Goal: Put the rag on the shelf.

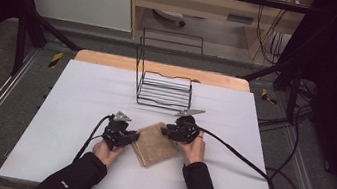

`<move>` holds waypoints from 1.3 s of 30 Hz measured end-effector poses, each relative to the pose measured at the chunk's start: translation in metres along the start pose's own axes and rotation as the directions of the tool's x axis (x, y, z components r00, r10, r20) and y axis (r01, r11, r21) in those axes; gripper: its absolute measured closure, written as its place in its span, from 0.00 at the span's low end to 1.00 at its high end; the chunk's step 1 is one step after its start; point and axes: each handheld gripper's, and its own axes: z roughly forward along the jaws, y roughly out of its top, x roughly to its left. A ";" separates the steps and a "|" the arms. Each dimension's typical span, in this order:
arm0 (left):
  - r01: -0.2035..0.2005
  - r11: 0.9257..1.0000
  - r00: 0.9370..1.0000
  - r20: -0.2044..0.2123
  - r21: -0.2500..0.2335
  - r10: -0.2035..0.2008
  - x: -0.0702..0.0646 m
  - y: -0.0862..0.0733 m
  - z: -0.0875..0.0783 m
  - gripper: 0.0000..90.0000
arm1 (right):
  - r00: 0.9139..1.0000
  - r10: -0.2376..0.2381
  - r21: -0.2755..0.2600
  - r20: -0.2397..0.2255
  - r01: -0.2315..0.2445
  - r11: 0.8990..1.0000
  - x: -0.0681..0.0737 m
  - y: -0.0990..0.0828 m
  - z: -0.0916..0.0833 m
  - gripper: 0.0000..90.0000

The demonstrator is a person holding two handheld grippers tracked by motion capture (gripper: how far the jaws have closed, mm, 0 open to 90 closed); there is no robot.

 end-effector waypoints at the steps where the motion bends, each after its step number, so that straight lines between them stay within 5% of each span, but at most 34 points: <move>1: 0.001 1.000 1.000 0.000 0.000 -0.001 0.000 0.000 0.000 0.90 | 1.000 0.003 0.005 -0.005 -0.003 1.000 0.000 0.000 0.000 0.75; 15: 0.005 1.000 1.000 0.010 0.007 -0.005 0.001 0.001 -0.001 0.91 | 0.998 0.038 0.037 -0.044 -0.036 0.999 0.000 0.003 -0.002 0.94; 39: -0.010 0.995 0.999 0.042 -0.098 0.014 -0.009 0.007 -0.023 0.92 | 1.000 -0.020 -0.059 -0.023 0.018 0.998 0.018 0.007 -0.039 0.96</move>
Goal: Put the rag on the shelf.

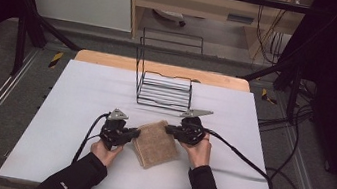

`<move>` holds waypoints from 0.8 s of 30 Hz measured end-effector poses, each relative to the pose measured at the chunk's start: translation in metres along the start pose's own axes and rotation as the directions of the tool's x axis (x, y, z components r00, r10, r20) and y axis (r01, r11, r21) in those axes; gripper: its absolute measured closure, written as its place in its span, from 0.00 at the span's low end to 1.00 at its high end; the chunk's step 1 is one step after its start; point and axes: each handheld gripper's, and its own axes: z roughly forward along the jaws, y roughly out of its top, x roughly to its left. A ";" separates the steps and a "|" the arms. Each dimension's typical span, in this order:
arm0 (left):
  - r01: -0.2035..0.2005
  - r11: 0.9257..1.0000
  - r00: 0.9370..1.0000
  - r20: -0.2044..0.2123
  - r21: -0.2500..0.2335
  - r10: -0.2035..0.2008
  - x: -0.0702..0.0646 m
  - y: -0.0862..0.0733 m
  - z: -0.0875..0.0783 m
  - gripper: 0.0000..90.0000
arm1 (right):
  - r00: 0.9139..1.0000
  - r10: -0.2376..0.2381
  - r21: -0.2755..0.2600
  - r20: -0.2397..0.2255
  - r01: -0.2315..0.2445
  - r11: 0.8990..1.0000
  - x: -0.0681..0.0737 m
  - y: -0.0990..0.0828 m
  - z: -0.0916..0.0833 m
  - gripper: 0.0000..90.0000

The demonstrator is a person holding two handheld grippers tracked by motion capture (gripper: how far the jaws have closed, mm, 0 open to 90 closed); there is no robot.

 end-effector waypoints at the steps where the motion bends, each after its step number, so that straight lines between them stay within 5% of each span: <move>1: -0.002 1.000 1.000 0.002 -0.004 0.002 -0.001 0.000 -0.001 0.92 | 1.000 -0.009 -0.005 0.002 0.009 1.000 0.000 0.000 -0.001 0.96; 24: -0.035 0.997 0.999 0.016 -0.070 0.036 -0.014 0.011 -0.017 0.92 | 0.999 -0.026 -0.083 0.021 0.028 0.996 0.014 0.001 -0.030 0.96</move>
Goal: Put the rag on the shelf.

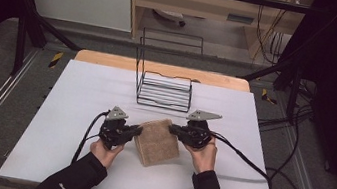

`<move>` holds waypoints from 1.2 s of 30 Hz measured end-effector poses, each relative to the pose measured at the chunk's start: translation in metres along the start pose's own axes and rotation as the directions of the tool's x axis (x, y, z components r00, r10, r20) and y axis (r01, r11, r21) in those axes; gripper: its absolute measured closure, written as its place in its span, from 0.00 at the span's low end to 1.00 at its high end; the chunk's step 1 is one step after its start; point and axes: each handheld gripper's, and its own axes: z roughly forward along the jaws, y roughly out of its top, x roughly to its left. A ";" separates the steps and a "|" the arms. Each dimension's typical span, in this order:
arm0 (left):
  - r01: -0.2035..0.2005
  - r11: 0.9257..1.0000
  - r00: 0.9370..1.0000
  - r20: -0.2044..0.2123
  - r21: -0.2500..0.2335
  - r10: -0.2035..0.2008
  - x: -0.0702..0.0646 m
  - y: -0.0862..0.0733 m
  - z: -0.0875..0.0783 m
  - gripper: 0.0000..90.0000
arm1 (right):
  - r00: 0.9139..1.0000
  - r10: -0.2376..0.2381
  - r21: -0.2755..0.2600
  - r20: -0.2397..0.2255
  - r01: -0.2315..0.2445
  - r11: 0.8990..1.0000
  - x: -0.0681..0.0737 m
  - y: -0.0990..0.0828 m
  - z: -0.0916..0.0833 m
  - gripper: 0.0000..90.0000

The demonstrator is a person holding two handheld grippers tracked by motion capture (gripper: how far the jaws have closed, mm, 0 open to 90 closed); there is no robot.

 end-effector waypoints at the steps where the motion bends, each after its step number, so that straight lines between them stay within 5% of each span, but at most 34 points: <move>1: 0.000 1.000 1.000 0.002 -0.003 0.000 0.000 0.001 0.000 0.92 | 1.000 -0.003 -0.003 0.000 0.003 1.000 0.000 0.000 -0.001 0.96; 20: -0.034 0.998 0.999 0.007 -0.050 0.035 -0.005 0.015 -0.010 0.92 | 1.000 -0.015 -0.085 0.014 0.016 0.996 0.006 0.006 -0.018 0.96; 36: -0.062 0.990 0.998 0.004 -0.125 0.063 -0.005 0.032 -0.023 0.92 | 0.999 -0.031 -0.187 0.042 0.038 0.982 0.016 0.019 -0.031 0.96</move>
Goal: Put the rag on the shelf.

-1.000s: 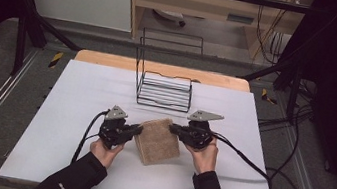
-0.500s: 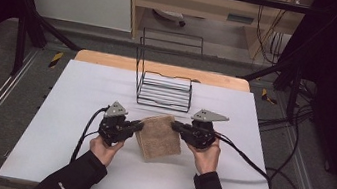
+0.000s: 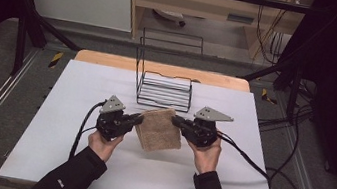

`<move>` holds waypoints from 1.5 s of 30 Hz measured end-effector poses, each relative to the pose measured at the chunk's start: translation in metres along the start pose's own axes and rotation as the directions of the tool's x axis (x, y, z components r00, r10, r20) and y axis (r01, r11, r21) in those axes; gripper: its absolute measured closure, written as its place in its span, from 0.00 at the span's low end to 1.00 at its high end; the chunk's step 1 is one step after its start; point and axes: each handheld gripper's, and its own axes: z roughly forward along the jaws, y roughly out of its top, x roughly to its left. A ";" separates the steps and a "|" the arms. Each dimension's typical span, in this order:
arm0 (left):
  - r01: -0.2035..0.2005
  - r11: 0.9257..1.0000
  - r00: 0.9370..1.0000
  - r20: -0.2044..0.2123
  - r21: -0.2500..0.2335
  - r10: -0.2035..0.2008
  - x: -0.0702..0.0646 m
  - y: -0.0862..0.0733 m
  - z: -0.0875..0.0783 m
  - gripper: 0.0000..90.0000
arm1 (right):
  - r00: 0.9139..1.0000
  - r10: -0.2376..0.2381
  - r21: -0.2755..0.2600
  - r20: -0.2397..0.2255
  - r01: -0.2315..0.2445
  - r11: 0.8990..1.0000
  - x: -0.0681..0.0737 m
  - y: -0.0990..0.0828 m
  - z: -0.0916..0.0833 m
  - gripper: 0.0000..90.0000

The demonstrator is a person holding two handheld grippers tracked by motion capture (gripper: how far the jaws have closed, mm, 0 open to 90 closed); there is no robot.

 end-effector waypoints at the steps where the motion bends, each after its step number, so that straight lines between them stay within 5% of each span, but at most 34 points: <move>1: 0.004 1.000 1.000 0.002 -0.007 -0.004 0.000 0.001 0.000 0.92 | 1.000 0.002 -0.003 0.000 -0.002 1.000 0.000 0.001 -0.001 0.96; 26: -0.008 0.994 1.000 0.000 -0.111 0.008 0.004 0.031 -0.004 0.92 | 0.999 0.001 -0.123 0.034 0.003 0.992 0.000 0.018 -0.006 0.97; 45: -0.007 0.982 1.000 -0.013 -0.191 0.005 0.011 0.056 -0.011 0.92 | 0.998 -0.018 -0.200 0.061 0.030 0.979 0.000 0.045 -0.006 0.97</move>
